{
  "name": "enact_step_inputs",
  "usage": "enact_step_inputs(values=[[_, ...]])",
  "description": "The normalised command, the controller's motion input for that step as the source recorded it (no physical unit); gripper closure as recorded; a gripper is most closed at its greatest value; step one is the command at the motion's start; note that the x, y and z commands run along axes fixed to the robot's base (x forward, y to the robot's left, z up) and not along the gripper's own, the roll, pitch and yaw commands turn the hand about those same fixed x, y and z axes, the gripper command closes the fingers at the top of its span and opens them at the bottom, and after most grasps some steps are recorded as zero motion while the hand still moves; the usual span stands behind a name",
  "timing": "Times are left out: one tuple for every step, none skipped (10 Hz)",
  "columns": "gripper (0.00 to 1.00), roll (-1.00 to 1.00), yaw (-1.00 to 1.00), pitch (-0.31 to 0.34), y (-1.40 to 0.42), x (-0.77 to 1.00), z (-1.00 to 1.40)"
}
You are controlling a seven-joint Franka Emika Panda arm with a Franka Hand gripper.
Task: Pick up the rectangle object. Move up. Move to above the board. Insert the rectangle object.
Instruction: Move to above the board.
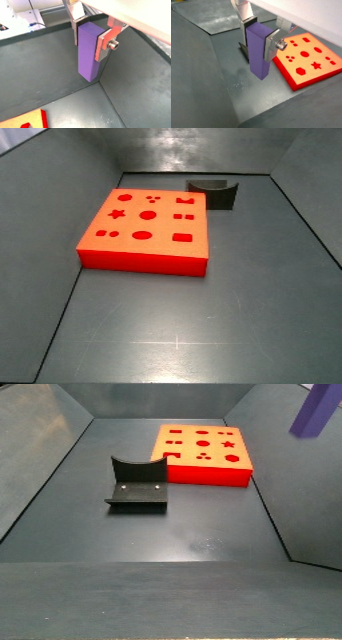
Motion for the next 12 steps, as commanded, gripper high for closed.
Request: enact_step_inputs(values=[[1.00,0.05,0.02,0.083,0.00,-0.01,0.18],[1.00,0.09,-1.00,0.366,-1.00,0.37,0.14],[1.00,0.09,-1.00,0.362,-1.00,0.38,0.12],[1.00,0.07,-1.00,0.415,-1.00,0.38,0.13],[1.00,0.00,-0.84,0.380,-1.00,0.39,0.13],[1.00,-0.02,-0.57,0.318,-1.00,0.40,0.13],[1.00,-0.03,-0.35,0.259,-1.00,0.40,0.13],[1.00,-0.04,-0.16,0.187,-1.00,0.41,0.13],[1.00,-0.03,-0.07,0.152,-1.00,0.41,0.13],[1.00,-0.01,-0.04,0.132,-1.00,0.42,0.13],[1.00,-0.02,-0.02,0.125,-1.00,0.42,0.14],[1.00,-0.01,-0.01,0.118,-1.00,0.43,0.14]])
